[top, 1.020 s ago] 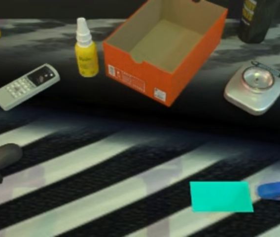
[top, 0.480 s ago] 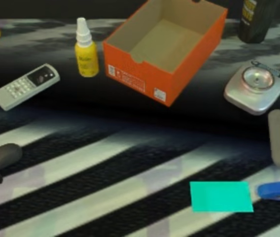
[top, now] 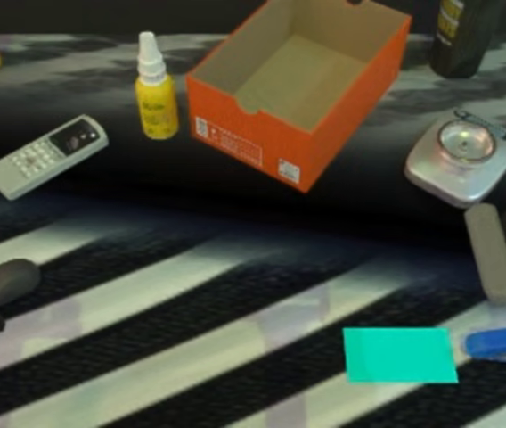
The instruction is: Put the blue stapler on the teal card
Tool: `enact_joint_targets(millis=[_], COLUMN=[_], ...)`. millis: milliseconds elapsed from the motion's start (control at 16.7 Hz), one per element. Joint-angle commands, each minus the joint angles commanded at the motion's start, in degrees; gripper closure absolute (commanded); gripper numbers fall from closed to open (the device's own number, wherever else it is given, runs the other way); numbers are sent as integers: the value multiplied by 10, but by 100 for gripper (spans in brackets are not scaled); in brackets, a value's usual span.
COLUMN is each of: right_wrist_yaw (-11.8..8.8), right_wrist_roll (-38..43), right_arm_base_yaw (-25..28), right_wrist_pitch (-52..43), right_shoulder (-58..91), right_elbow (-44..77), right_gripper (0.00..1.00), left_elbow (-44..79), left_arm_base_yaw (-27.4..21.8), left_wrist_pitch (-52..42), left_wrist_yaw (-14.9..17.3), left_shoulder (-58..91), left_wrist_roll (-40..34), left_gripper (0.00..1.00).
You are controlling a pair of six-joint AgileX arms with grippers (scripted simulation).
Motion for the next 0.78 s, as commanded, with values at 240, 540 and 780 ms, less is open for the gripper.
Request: enact_joint_targets(millis=[240,540,780], right_wrist_yaw=[0,0,0], right_wrist_roll=[0,1,1], right_arm_base_yaw=[-1,0,0], right_wrist_pitch=[23,154,239], right_shoulder=[8,61,98], right_elbow=[-17,-90,-141], right_gripper=[0,0,0], left_elbow=[0,0,0], left_arm_base_yaw=[0,0,0], left_wrist_pitch=[0,0,0], left_wrist_yaw=[0,0,0], left_shoulder=[0,0,0], left_wrist_roll=[0,0,0], left_gripper=[0,0,0])
